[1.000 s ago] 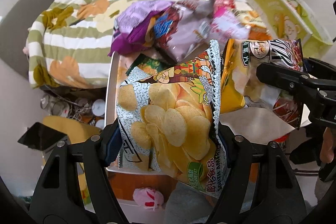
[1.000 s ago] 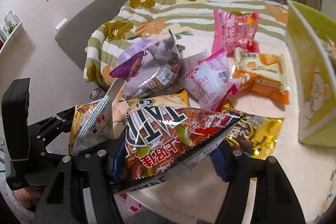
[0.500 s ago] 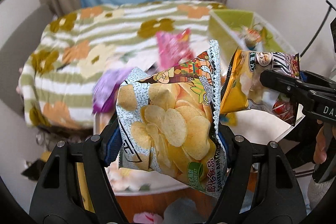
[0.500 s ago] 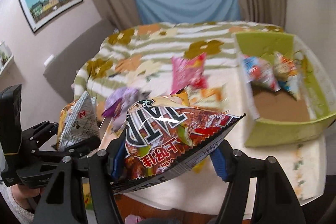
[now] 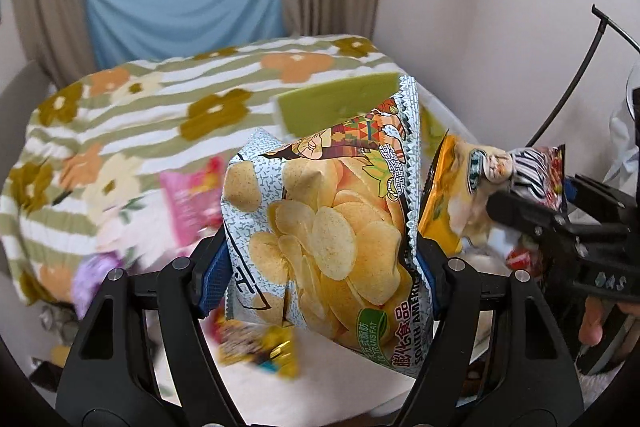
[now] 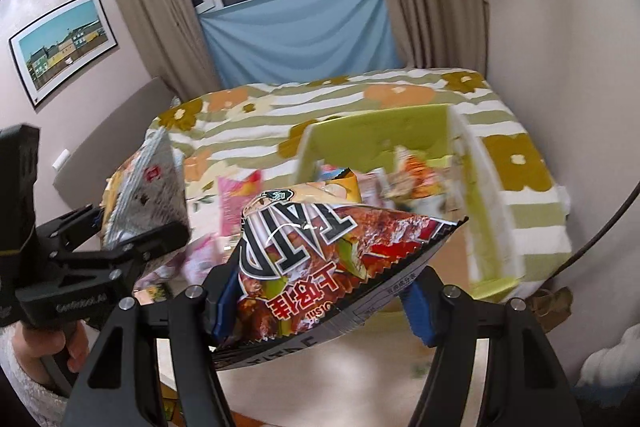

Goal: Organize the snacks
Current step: 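Lift both bags over the box and open both grippers to drop them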

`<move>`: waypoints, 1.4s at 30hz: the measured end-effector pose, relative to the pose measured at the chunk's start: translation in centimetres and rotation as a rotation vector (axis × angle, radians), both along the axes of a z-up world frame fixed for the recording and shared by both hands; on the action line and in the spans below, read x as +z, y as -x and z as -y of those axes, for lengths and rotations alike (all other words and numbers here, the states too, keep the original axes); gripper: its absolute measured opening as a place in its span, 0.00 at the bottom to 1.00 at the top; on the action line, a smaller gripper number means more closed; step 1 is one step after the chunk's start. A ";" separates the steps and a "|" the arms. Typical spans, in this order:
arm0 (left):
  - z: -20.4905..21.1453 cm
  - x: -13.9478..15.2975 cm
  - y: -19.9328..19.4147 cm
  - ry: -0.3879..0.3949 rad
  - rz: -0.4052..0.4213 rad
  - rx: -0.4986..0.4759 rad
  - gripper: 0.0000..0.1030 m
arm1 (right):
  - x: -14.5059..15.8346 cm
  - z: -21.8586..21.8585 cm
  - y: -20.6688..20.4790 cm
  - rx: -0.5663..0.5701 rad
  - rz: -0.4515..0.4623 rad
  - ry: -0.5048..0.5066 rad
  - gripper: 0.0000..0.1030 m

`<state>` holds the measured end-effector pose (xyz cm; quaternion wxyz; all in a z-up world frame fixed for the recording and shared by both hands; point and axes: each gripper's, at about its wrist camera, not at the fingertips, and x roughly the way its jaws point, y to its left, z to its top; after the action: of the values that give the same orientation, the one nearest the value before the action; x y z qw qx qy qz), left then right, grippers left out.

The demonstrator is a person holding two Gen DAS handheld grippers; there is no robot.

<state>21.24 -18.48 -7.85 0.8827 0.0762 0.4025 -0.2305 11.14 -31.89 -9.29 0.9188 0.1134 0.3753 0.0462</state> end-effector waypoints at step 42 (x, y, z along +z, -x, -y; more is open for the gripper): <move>1.6 -5.6 -1.0 -0.036 -0.179 0.248 1.00 | -3.0 4.2 -7.8 0.232 -0.043 -0.028 0.62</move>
<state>22.28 -20.11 -13.44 0.8634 0.0209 0.4900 -0.1185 18.93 -36.10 -12.33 0.8972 0.0829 0.4050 0.1551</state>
